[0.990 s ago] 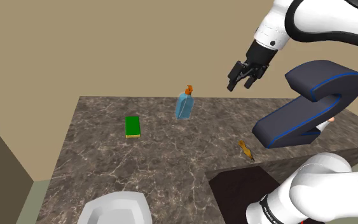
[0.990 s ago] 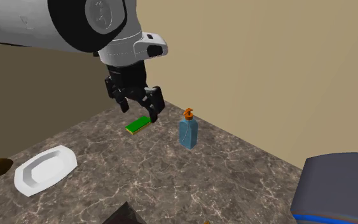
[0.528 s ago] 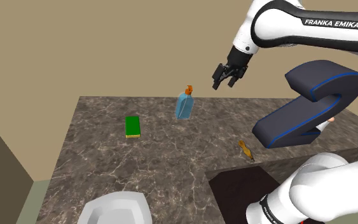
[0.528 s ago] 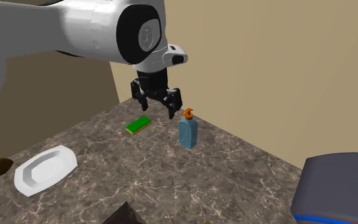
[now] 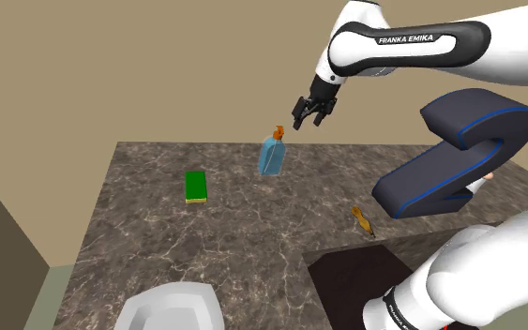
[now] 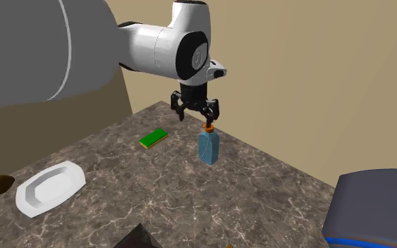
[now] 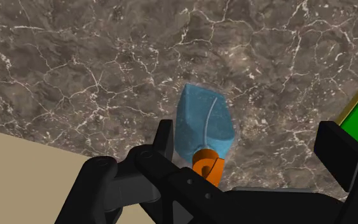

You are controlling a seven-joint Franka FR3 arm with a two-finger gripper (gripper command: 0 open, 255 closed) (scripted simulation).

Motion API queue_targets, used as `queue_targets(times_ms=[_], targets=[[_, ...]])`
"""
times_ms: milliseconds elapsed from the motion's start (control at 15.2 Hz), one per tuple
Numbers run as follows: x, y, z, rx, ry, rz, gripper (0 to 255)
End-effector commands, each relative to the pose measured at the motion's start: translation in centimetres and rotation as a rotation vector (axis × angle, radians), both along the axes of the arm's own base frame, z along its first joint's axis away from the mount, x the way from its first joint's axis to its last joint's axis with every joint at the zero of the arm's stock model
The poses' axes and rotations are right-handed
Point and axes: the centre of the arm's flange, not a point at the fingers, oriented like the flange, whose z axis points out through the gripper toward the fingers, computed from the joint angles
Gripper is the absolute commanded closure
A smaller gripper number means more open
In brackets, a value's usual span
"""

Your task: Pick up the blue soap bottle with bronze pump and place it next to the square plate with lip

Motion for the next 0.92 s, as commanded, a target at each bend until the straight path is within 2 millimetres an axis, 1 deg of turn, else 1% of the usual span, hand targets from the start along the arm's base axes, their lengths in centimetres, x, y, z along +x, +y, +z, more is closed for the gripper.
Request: queue_targets(times_ms=[0, 528, 594, 858], targets=[[2.3, -0.4, -1.4, 0.001, 0.0, 0.014, 0], [11.5, -2.1, -6.4, 0.006, 0.003, 0.064, 0], [11.6, -2.2, -6.5, 0.006, 0.003, 0.065, 0], [11.8, -2.1, -8.6, 0.006, 0.003, 0.065, 0]])
